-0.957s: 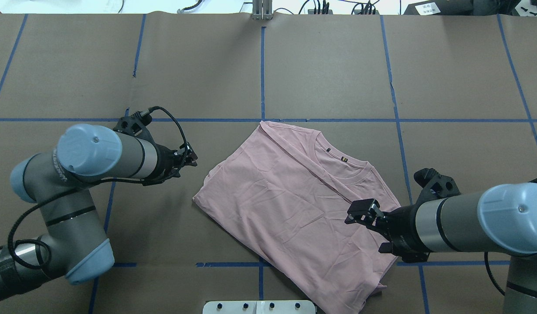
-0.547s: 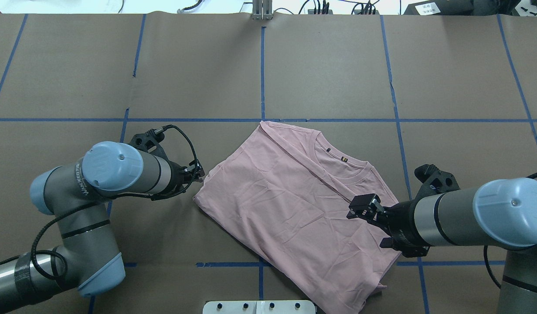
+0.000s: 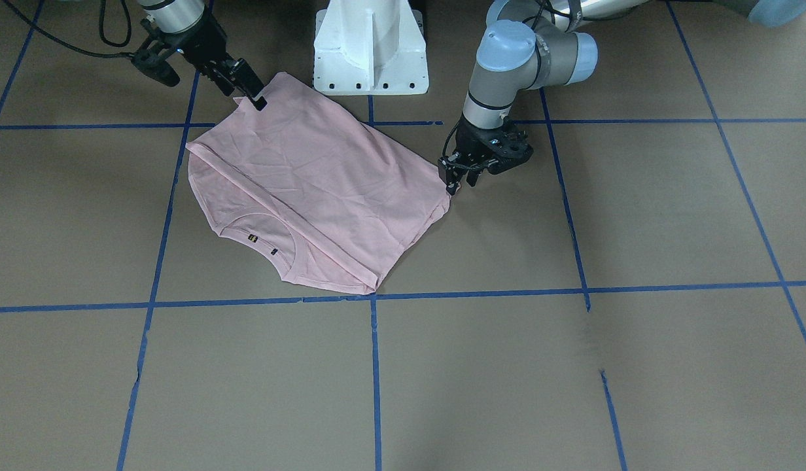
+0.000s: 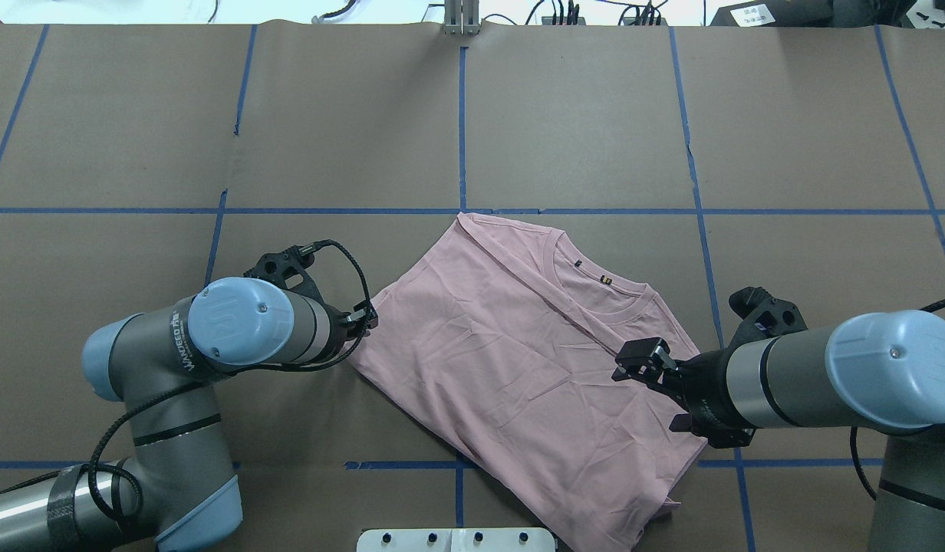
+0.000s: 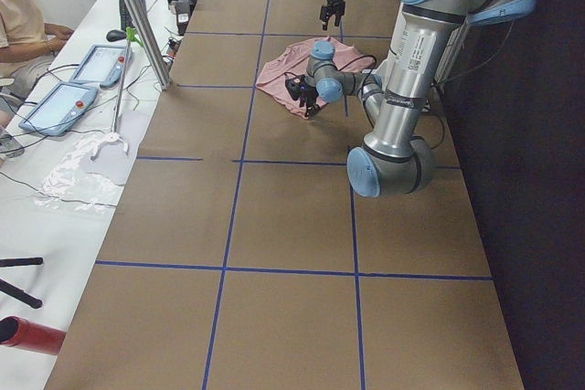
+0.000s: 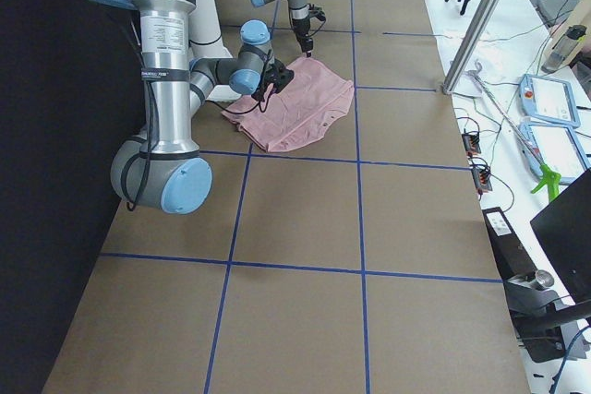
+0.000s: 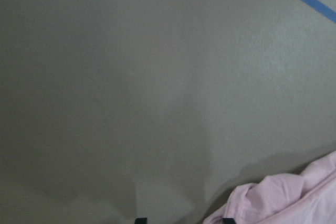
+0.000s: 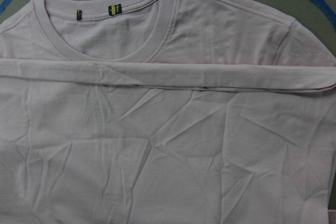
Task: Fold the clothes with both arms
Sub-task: 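Hold the shirt with the right gripper while the left gripper grasps the side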
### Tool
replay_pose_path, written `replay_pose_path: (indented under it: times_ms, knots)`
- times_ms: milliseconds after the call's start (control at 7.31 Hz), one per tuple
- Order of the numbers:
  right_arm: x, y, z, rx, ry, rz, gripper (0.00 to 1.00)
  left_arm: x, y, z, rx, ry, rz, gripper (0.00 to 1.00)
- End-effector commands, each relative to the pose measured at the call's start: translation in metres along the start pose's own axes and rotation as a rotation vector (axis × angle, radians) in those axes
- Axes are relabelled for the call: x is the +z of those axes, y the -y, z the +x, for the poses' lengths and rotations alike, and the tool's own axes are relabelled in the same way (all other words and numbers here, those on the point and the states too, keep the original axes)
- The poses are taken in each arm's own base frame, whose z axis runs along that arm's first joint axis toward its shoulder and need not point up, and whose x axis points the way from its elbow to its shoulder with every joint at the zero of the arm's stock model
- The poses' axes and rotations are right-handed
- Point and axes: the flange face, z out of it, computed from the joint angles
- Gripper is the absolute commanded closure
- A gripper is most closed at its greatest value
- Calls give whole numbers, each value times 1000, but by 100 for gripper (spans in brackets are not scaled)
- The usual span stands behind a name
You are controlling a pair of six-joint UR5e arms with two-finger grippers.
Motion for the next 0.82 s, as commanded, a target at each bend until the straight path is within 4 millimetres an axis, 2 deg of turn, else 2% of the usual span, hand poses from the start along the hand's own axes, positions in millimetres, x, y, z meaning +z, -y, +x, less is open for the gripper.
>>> replay_pose_path:
  times_ms: [0, 137, 410, 547, 684]
  knots:
    - [4, 2, 2, 3, -8, 6, 0, 1, -4, 1, 7, -1, 2, 43]
    - [5, 3, 1, 3, -7, 7, 0, 13, -8, -4, 22, 21, 18, 43]
    - [5, 3, 1, 3, -7, 7, 0, 23, -9, -8, 26, 40, 28, 43]
    - [4, 2, 1, 2, -7, 4, 0, 23, -10, -6, 26, 39, 28, 48]
    - [4, 1, 0, 1, -3, 2, 0, 23, -10, -6, 24, 39, 28, 67]
